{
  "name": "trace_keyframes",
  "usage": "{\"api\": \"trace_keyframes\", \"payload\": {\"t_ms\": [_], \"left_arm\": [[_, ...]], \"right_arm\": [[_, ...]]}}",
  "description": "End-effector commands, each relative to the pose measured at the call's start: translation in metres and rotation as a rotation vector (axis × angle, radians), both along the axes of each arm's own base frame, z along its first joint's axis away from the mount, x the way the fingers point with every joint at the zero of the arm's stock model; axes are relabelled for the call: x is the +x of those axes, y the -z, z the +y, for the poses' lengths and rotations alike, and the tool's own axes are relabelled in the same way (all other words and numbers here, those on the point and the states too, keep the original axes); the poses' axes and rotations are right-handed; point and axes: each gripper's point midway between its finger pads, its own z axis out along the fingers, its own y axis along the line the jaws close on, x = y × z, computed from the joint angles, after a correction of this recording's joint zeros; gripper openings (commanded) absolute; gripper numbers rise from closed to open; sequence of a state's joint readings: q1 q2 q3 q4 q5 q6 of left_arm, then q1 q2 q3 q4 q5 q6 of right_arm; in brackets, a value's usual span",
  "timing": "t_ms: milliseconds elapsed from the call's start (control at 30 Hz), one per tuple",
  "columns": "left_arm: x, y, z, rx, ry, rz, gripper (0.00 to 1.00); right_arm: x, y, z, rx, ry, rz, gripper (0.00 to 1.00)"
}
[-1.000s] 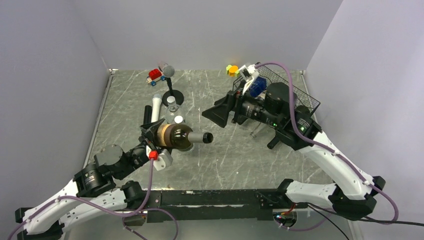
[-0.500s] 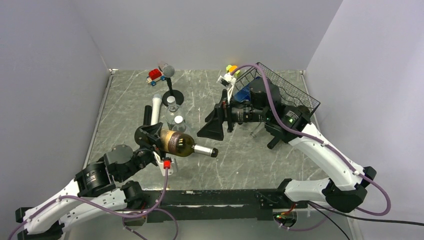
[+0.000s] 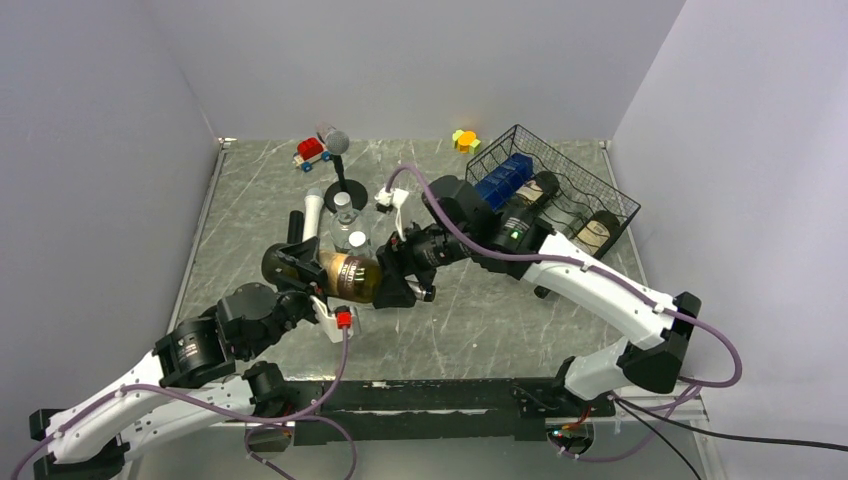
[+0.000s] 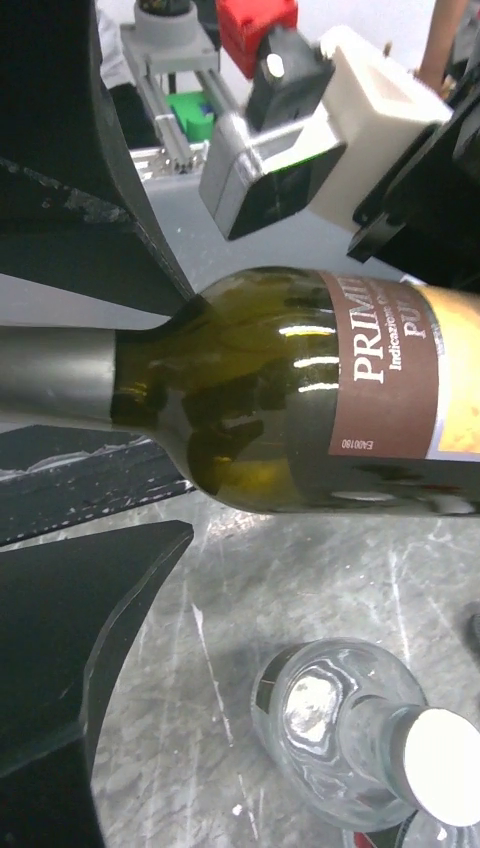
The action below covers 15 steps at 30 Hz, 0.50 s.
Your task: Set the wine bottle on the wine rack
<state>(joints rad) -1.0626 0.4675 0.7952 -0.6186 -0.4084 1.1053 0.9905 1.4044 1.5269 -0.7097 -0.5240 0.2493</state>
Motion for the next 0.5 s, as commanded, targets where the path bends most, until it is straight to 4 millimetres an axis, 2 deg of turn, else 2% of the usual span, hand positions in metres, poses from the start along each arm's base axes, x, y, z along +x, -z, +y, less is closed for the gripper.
{"api": "trace_keyframes", "payload": {"t_ms": [0, 167, 267, 367, 467], "left_arm": [[0.007, -0.050, 0.008, -0.152, -0.072, -0.079, 0.01], [0.009, -0.053, 0.011, -0.198, -0.115, -0.063, 0.01], [0.008, -0.056, 0.011, -0.226, -0.116, -0.045, 0.01], [0.008, -0.059, 0.014, -0.250, -0.134, -0.044, 0.01], [0.008, -0.063, 0.016, -0.285, -0.151, -0.035, 0.01]], "right_arm": [[-0.002, 0.000, 0.002, -0.057, -0.024, -0.082, 0.79], [-0.004, 0.014, 0.007, -0.121, -0.030, -0.104, 0.71], [-0.005, 0.016, 0.010, -0.123, -0.033, -0.105, 0.58], [-0.005, 0.016, 0.011, -0.128, -0.029, -0.109, 0.36], [-0.005, 0.015, 0.012, -0.119, -0.035, -0.131, 0.05]]}}
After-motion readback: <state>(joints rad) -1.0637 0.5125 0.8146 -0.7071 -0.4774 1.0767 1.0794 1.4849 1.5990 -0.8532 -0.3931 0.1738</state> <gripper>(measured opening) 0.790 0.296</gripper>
